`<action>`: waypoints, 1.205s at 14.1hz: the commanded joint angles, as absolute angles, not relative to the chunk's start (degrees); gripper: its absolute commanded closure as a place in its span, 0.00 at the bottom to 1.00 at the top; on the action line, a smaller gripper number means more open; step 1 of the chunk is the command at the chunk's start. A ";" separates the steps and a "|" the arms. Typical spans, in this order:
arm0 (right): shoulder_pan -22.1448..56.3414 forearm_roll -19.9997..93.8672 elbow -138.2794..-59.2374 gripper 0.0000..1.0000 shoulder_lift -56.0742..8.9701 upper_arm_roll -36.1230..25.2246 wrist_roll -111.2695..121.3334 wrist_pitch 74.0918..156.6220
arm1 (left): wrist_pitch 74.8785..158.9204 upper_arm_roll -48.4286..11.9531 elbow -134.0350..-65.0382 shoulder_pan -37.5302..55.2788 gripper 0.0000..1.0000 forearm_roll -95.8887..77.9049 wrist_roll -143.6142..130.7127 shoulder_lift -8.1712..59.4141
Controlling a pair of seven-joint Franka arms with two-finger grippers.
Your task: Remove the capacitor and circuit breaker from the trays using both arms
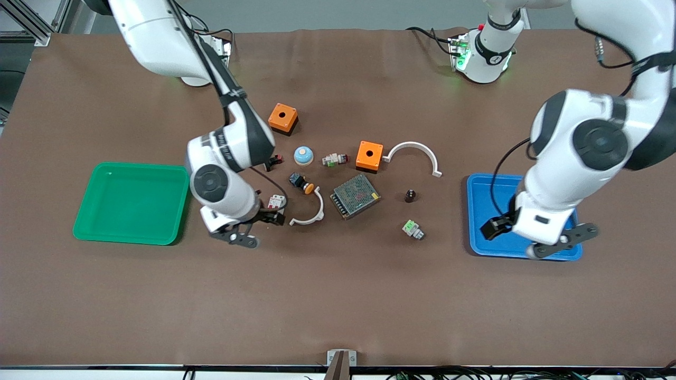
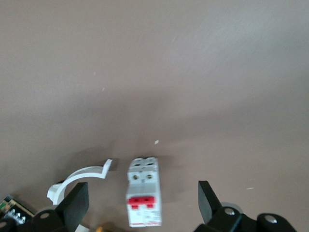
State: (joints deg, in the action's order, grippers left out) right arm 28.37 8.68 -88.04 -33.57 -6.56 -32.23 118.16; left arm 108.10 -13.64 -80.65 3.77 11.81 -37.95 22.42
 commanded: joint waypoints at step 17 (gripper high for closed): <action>-2.46 2.81 -79.10 0.00 -16.70 -5.80 -0.70 91.93 | 85.25 -2.73 -91.14 0.88 0.00 0.00 -6.15 -5.27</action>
State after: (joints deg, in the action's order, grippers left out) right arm -0.98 3.37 -79.80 -16.80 -7.19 -0.40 92.55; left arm 84.96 -3.90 -87.23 0.20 1.21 -6.80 -2.00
